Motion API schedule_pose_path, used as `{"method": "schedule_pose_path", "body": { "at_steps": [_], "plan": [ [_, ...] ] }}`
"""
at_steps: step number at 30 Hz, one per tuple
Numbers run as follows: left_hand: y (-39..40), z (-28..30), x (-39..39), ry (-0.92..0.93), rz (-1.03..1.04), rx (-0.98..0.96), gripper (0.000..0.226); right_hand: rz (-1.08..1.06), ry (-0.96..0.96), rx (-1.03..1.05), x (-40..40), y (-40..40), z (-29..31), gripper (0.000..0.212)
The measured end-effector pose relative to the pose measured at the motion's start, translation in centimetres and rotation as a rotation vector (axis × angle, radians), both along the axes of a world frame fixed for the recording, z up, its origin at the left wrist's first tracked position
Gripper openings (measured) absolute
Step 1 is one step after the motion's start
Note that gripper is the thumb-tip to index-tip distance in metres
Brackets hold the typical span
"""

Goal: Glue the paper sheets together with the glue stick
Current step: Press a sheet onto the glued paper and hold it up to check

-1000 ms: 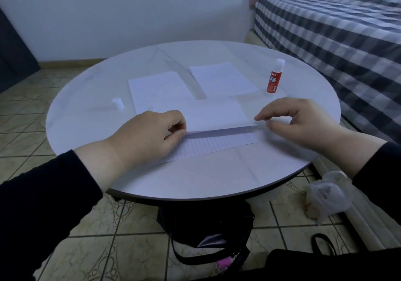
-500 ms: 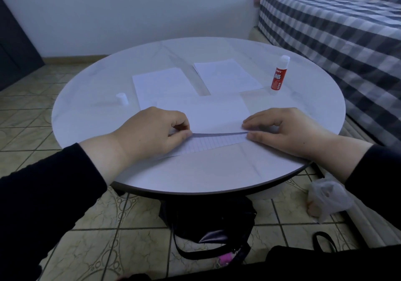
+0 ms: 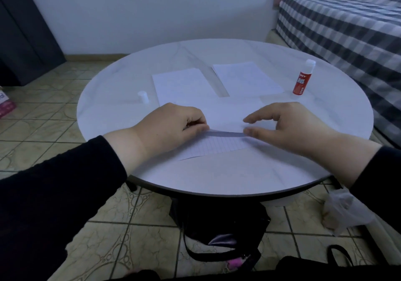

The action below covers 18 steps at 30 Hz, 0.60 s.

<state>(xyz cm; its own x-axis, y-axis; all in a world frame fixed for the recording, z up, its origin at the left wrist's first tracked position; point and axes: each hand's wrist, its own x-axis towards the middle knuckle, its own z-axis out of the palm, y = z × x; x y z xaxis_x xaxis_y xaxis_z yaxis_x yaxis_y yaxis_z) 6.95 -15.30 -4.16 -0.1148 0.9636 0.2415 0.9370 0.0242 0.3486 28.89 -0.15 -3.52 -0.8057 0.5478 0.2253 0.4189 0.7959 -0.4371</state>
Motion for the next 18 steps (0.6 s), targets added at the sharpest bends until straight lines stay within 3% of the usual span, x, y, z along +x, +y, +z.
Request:
{"method": "schedule_pose_path", "body": {
  "at_steps": [3, 7, 11, 18],
  "plan": [
    [0.1, 0.1, 0.0, -0.002, -0.001, -0.003, 0.018, 0.059, -0.107, 0.136, -2.4, -1.4, 0.1, 0.036],
    [-1.1, 0.0, -0.7, -0.104, 0.022, 0.053, 0.014, 0.096, -0.099, 0.34, -3.6, -1.9, -0.3, 0.02],
    [-3.5, -0.4, -2.7, -0.116, 0.084, 0.143, 0.016, 0.141, -0.044, 0.336, -3.4, -1.9, -0.2, 0.016],
    [-6.9, -1.7, -4.7, -0.029, 0.057, 0.139, 0.029, 0.188, -0.062, 0.306, -3.3, -1.5, -0.2, 0.021]
  ]
}}
